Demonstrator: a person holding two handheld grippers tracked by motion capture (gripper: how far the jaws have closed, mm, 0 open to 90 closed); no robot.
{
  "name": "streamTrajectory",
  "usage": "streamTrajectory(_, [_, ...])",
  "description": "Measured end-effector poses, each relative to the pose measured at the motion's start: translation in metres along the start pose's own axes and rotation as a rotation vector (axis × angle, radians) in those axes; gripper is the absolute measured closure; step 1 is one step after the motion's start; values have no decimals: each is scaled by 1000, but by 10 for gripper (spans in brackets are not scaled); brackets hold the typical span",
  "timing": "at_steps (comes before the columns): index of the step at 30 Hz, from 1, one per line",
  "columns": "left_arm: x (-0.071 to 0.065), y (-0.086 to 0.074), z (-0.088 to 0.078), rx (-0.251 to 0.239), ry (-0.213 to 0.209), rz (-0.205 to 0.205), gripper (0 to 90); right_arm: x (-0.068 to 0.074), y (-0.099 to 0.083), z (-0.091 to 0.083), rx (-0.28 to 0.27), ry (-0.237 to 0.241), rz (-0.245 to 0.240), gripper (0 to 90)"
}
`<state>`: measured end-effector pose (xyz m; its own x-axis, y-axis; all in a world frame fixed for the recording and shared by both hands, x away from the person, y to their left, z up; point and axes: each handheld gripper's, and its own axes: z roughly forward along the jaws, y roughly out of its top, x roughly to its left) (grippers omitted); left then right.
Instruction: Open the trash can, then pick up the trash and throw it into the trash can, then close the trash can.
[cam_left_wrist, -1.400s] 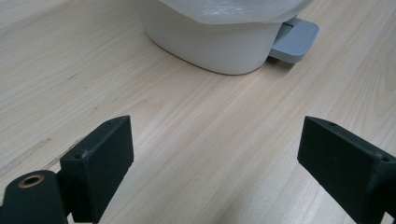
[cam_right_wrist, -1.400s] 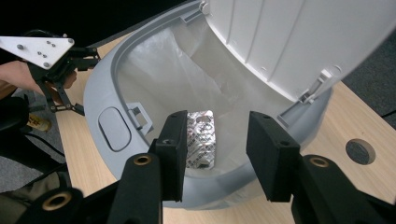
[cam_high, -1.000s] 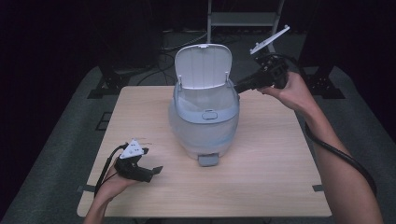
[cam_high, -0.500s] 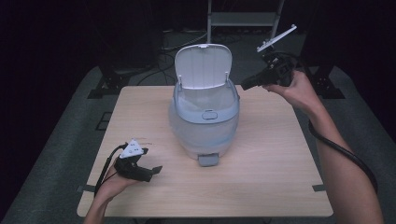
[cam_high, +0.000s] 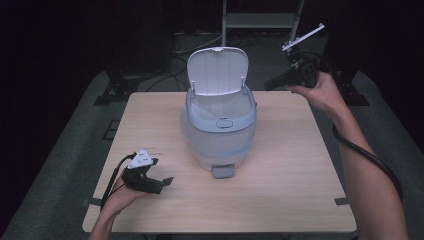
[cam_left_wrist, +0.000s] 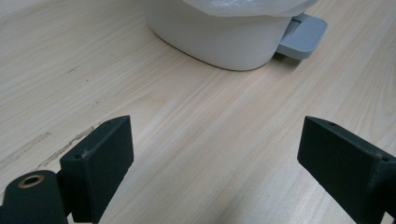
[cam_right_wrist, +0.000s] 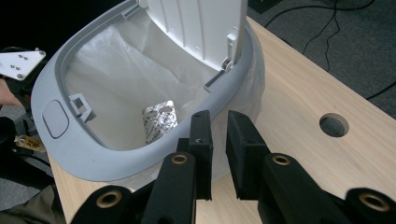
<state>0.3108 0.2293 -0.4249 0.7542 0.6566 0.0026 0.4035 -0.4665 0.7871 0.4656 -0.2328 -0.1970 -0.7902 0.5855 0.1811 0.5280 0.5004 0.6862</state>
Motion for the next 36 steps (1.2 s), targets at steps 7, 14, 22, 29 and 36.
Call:
streamTrajectory(7, [0,0,0,-3,0,-3,97,-2,4,0,0,-2,-2,794])
streamTrajectory(14, [2,0,-2,-8,1,-7,97,-3,11,0,3,-12,-2,792])
streamTrajectory(22, [4,0,-4,-16,1,-13,97,-10,25,-3,-8,-35,6,793])
streamTrajectory(29, [6,-1,-7,-19,9,-18,97,-17,39,-2,-19,-46,15,818])
streamTrajectory(36, [7,-2,-7,-19,8,-22,97,-23,52,-1,-30,-54,25,861])
